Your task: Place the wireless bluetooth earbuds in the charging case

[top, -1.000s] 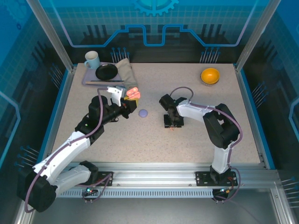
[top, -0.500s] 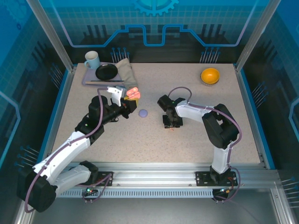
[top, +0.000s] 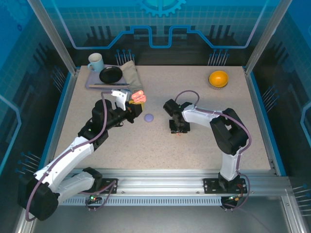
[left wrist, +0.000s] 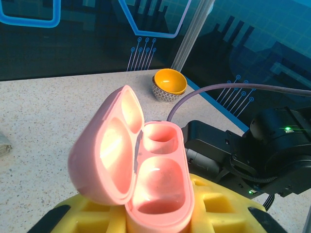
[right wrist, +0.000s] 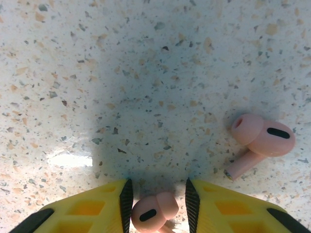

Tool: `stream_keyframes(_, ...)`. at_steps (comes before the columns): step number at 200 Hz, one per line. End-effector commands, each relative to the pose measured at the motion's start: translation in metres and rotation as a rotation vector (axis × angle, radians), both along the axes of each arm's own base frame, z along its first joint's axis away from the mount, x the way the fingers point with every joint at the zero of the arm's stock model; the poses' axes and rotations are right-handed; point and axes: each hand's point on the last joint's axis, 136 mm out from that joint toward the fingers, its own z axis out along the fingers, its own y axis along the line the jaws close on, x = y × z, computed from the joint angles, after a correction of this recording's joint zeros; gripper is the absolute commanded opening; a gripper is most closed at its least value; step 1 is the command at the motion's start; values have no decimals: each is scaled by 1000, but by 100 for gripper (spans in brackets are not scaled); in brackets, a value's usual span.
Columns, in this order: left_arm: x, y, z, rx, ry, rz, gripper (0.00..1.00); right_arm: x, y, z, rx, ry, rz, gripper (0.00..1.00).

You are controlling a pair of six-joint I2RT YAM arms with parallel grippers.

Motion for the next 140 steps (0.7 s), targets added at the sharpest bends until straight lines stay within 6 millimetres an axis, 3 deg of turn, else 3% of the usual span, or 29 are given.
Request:
stream_keyframes(1, -2, -2, 21, -18, -65, -7, 0, -14, -6, 1, -35, 24, -9, 37)
stream_keyframes(54, -3, -2, 19, -18, -62, -9, 0, -17, -5, 5, -17, 19, -19, 37)
stream_keyframes(140, -4, -1, 19, -15, -66, -6, 0, -14, -3, -5, -24, 25, -2, 36)
